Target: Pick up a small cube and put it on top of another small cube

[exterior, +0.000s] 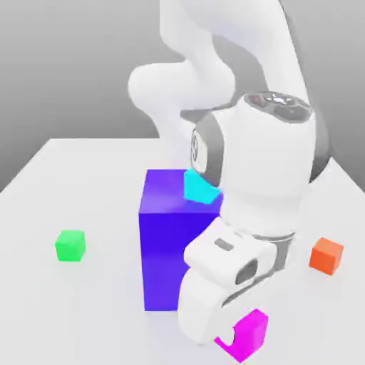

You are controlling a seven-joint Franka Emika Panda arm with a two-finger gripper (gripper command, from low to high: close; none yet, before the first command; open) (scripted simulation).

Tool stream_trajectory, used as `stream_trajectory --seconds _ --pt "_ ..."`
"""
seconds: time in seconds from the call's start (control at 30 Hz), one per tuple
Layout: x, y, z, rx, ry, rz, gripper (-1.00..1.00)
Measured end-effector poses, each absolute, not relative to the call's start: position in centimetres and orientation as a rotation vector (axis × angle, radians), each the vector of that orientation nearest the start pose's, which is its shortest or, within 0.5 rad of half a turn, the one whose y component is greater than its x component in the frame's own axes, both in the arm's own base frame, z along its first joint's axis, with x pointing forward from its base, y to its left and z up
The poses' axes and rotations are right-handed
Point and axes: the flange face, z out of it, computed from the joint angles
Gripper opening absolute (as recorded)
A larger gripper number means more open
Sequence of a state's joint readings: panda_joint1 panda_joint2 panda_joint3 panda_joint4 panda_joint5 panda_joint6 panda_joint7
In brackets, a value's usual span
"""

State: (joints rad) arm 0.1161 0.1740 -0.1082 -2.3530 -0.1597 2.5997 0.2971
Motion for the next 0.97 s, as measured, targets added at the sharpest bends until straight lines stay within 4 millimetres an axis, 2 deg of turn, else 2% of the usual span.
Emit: stream_trajectory --seconds 0.07,0.1,0.13,0.2,0.23,0.27,0.4,0.43,0.47,0.53,0.7,0.93,0.97 --pt "49.8 -4.5 26.8 -3.219 0.4 -0.133 -1.0" --pt "48.2 -8.2 27.0 -3.208 0.516 -0.125 -1.0" --pt "46.0 -12.4 27.2 -3.186 0.657 -0.114 -1.0" --pt "39.7 -20.4 27.3 -3.109 0.957 -0.087 -1.0" --pt "36.8 -22.3 27.3 -3.073 1.046 -0.076 -1.0" --pt "34.2 -23.3 27.1 -3.039 1.107 -0.067 -1.0" --pt "25.2 -25.7 25.9 -2.871 1.354 -0.045 -1.0" --pt "23.2 -25.7 25.3 -2.828 1.407 -0.03 -1.0" --pt "22.1 -25.6 24.7 -2.798 1.436 -0.013 -1.0" --pt "21.6 -25.3 23.5 -2.762 1.445 0.001 -1.0" --pt "21.8 -25.0 21.0 -2.728 1.432 0.006 -1.0" --pt "21.3 -25.2 17.9 -2.763 1.455 0.003 -1.0" --pt "21.2 -25.2 17.7 -2.77 1.461 0.002 1.0"
